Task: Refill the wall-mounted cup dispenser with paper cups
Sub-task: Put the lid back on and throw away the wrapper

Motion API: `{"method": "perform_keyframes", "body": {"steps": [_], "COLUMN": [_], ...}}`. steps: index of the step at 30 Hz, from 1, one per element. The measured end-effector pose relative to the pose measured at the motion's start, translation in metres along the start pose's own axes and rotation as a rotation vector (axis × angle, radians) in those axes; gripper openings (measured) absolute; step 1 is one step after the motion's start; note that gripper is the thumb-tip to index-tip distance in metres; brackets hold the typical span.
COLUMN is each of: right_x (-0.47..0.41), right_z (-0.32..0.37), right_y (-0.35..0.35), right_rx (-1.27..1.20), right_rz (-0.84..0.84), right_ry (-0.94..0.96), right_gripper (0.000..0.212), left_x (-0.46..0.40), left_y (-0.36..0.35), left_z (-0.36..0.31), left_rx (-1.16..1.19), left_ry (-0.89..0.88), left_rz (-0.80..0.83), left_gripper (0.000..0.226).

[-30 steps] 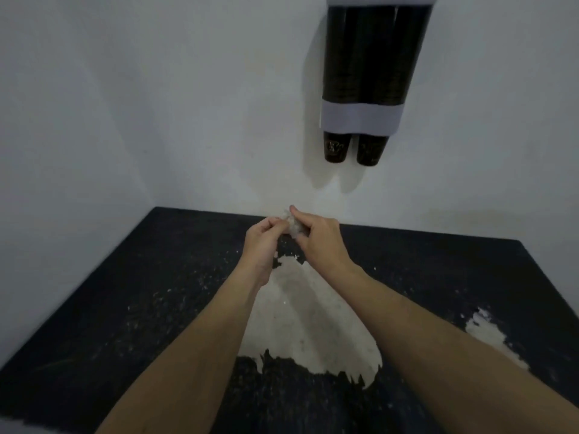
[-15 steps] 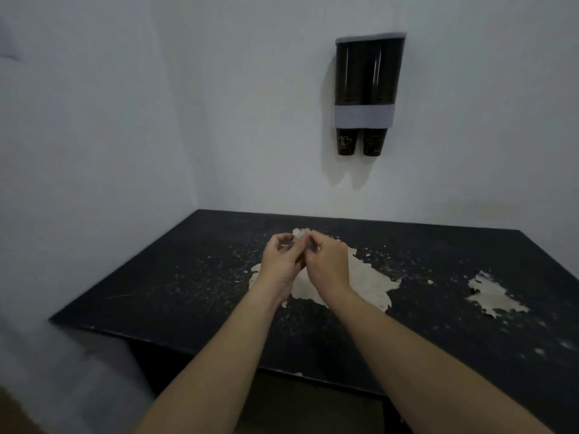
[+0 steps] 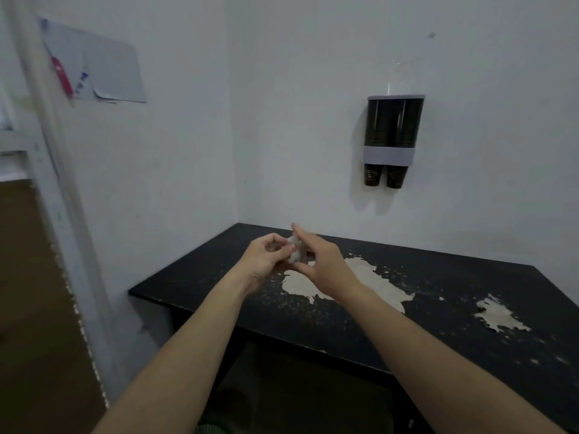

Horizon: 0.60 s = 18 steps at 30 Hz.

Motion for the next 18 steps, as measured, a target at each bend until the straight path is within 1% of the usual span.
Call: {"method": "perform_keyframes", "body": {"steps": [2, 3, 5, 7, 8, 10, 12, 13, 15, 18], "right_x": [0.001, -0.001, 0.000, -0.005, -0.006, -0.007, -0.009, -0.009, -0.007, 0.005], "right_z": [0.014, 0.027, 0.031, 0.042, 0.046, 0.053, 0.055, 0.058, 0.061, 0.061], "right_y": [-0.007, -0.023, -0.035, -0.059, -0.069, -0.094, -0.116, -0.133, -0.164, -0.220], "right_rx": [0.032, 0.024, 0.037, 0.019, 0.013, -0.037, -0.096, -0.124, -0.169, -0.234], "right_rz": [-0.071, -0.083, -0.104, -0.117, -0.119, -0.117, -0.107, -0.088, -0.039, 0.048], "right_ry": [0.067, 0.096, 0.066, 0.064, 0.066, 0.050, 0.011, 0.000, -0.033, -0.099], "right_gripper": [0.062, 0.058, 0.053, 0.050, 0.047, 0.041, 0.038, 0.038, 0.037, 0.036], "left_x": [0.008, 0.021, 0.031, 0.046, 0.052, 0.066, 0.077, 0.084, 0.094, 0.110], "left_y": [0.006, 0.023, 0.030, 0.056, 0.064, 0.085, 0.102, 0.116, 0.140, 0.185], "left_z": [0.000, 0.002, 0.008, 0.019, 0.025, 0.041, 0.056, 0.065, 0.083, 0.117], "left_rx": [-0.007, 0.002, 0.035, 0.111, 0.165, 0.252, 0.316, 0.353, 0.447, 0.491], "left_ry": [-0.011, -0.029, -0.053, -0.070, -0.075, -0.076, -0.077, -0.076, -0.072, -0.033], "left_rz": [-0.017, -0.068, -0.097, -0.162, -0.166, -0.170, -0.185, -0.211, -0.278, -0.409], "left_gripper": [0.026, 0.023, 0.009, 0.005, 0.004, 0.017, 0.027, 0.029, 0.028, 0.022]}}
Point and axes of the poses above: each hand's wrist, its own x-axis away from the middle knuckle, its own y-axis out of the back of the hand, z = x × y, the point moved 9 cm from there along -x, towards the middle knuckle, and after that the axes turned 11 degrees about y, right-handed, at the moved point
